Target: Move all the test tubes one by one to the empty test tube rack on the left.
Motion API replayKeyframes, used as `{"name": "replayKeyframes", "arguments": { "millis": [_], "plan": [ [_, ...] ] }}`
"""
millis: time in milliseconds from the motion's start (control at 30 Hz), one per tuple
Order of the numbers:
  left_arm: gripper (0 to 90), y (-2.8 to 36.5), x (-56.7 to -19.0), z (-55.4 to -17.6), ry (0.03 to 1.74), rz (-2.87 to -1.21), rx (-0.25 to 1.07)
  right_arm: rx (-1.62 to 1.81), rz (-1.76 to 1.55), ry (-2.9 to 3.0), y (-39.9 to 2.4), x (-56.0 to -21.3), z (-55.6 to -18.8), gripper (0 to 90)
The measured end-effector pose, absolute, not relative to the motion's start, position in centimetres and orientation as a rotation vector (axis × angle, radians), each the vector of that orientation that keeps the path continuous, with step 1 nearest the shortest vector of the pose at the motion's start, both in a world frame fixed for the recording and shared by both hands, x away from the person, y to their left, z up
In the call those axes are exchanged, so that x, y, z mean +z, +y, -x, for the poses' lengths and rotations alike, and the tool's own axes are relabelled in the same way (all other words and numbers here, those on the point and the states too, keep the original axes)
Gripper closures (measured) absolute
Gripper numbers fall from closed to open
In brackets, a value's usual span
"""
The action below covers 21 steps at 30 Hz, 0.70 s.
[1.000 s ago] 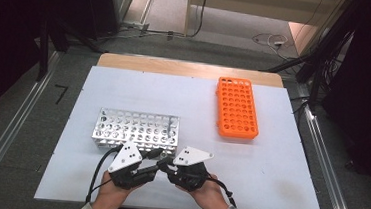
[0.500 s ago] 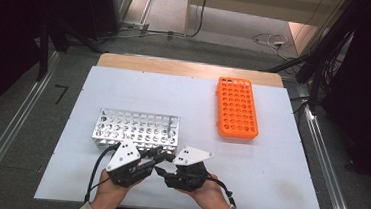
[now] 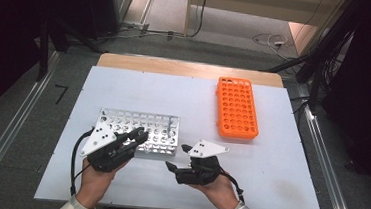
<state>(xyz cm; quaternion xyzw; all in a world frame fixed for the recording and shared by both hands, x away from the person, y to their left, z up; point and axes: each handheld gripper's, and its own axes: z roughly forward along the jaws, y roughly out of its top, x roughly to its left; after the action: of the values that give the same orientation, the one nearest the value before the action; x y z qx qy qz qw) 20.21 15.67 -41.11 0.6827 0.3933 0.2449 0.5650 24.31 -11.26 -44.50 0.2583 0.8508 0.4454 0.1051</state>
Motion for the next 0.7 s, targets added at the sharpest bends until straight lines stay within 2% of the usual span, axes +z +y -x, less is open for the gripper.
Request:
{"name": "replayKeyframes", "arguments": {
  "millis": [300, 700],
  "plan": [
    [75.4, 17.6, -41.0, -21.0, 1.001, -1.571, 0.688, 1.306, -0.78, 2.491, -11.7, -44.4, -24.6, 26.2],
    [75.3, 17.9, -41.7, -21.7, 1.023, -1.591, 0.751, 1.305, -0.79, 2.489, -11.8, -44.5, -24.7, 26.3]
  ]
}}
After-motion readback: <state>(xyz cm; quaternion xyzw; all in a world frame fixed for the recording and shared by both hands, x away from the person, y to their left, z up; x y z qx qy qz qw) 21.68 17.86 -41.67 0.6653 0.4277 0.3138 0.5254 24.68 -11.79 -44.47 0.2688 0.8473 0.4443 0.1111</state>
